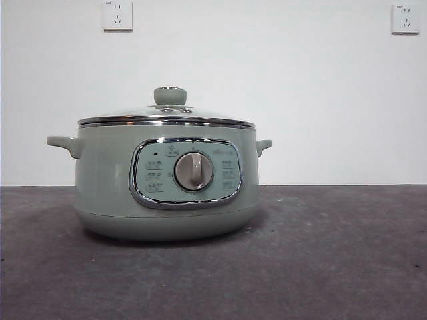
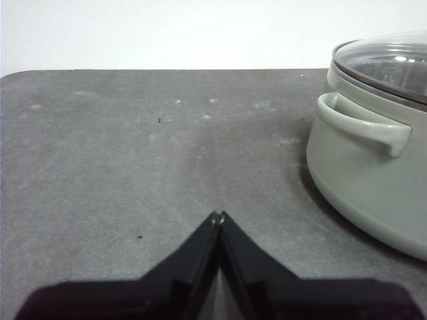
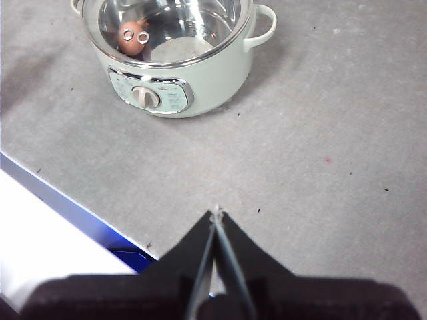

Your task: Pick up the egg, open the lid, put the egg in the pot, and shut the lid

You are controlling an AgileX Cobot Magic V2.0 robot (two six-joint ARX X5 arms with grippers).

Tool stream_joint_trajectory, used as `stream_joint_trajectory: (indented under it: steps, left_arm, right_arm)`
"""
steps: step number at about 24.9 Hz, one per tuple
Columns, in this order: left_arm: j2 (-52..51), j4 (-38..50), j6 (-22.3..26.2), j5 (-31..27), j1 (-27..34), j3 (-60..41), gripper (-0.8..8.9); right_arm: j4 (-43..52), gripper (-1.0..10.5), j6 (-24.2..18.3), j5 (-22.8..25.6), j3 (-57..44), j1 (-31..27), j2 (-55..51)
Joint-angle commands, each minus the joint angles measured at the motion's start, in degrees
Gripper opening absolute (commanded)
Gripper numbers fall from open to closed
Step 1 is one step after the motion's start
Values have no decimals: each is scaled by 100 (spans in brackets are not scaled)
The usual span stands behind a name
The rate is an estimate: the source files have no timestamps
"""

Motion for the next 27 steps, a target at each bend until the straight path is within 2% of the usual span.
stream_joint_trajectory:
  steps: [1, 3, 4, 7, 12, 16, 21, 27]
  left_arm:
    - [-2, 46, -39, -2, 17, -59, -4]
    - [-2, 46, -39, -2, 20, -59, -4]
    - [-2, 46, -39, -2, 20, -59, -4]
    - [-2, 46, -39, -2, 17, -59, -4]
    - [0, 46, -39, -2, 17, -59, -4]
    - [2, 46, -39, -2, 20, -59, -4]
    - [2, 46, -39, -2, 17, -59, -4]
    - [2, 46, -39, -2, 20, -59, -4]
  right_arm:
    - [-44, 2, -55, 116, -37, -31, -22]
    - [254, 2, -289, 391, -39, -278, -177]
    - [651, 2, -330, 363, -76, -562, -323]
    - [2057, 2, -332, -210, -542, -1521, -931]
    - [4232, 2, -636, -197, -2702, -2736, -2201]
    - [5204, 2, -612, -195, -4118, -2973, -2820]
    - [6336, 2, -540, -190, -5799, -3003, -3493]
    - [6852, 2, -98, -122, -7114, -3003, -4052]
